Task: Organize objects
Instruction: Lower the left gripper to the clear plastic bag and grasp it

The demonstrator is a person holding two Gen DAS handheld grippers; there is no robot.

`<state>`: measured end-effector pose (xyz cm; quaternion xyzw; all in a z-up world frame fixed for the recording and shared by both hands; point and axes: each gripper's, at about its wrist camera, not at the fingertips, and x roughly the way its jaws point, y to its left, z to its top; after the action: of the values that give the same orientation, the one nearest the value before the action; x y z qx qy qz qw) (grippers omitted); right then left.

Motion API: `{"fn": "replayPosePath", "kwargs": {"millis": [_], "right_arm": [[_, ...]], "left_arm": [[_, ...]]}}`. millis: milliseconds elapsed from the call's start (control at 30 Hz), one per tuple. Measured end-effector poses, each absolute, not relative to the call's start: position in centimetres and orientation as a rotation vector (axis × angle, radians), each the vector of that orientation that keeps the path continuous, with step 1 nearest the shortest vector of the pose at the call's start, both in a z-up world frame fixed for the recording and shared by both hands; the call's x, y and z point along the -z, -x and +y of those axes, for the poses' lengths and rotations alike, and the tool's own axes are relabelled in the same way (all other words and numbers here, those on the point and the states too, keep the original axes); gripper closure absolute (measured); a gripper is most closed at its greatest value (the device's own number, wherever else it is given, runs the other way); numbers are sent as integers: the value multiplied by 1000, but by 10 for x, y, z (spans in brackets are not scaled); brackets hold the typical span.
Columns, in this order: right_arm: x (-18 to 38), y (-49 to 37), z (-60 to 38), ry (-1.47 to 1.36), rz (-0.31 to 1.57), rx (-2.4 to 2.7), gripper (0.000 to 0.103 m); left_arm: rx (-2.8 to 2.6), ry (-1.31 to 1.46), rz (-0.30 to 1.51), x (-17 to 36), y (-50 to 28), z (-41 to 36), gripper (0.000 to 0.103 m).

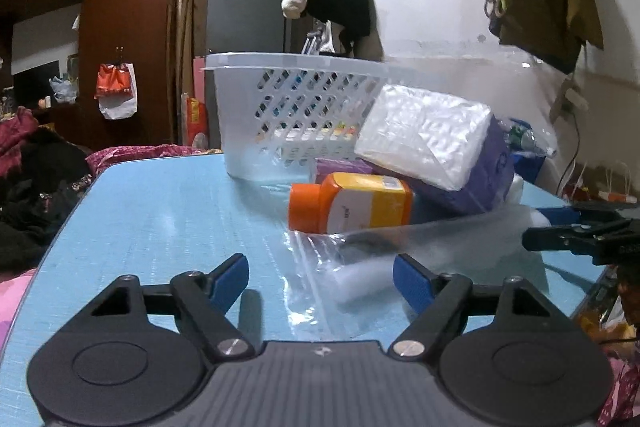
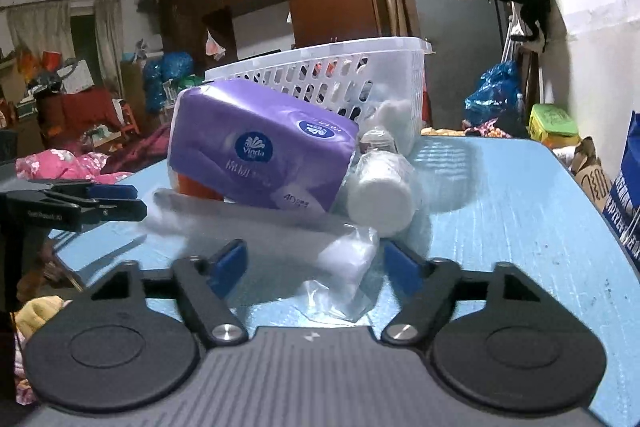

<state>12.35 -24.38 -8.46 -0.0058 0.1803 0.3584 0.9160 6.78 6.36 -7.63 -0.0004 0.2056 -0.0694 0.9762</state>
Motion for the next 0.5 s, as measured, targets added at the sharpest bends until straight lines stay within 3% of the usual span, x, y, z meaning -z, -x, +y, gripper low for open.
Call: {"fn": "replayPosePath", "kwargs": {"millis": [133,267,500], "right_arm": [[84,-119,-238,64,357,-727,39],[84,-116,-238,94,352,-708,53],[81,-110,-239,124,348,-718,77]], "left_arm": [[153,-68,432,80,-69,47,30],[170,-78,431,79,-65,41,51],[150,-110,401,78,-56,35,66]]}}
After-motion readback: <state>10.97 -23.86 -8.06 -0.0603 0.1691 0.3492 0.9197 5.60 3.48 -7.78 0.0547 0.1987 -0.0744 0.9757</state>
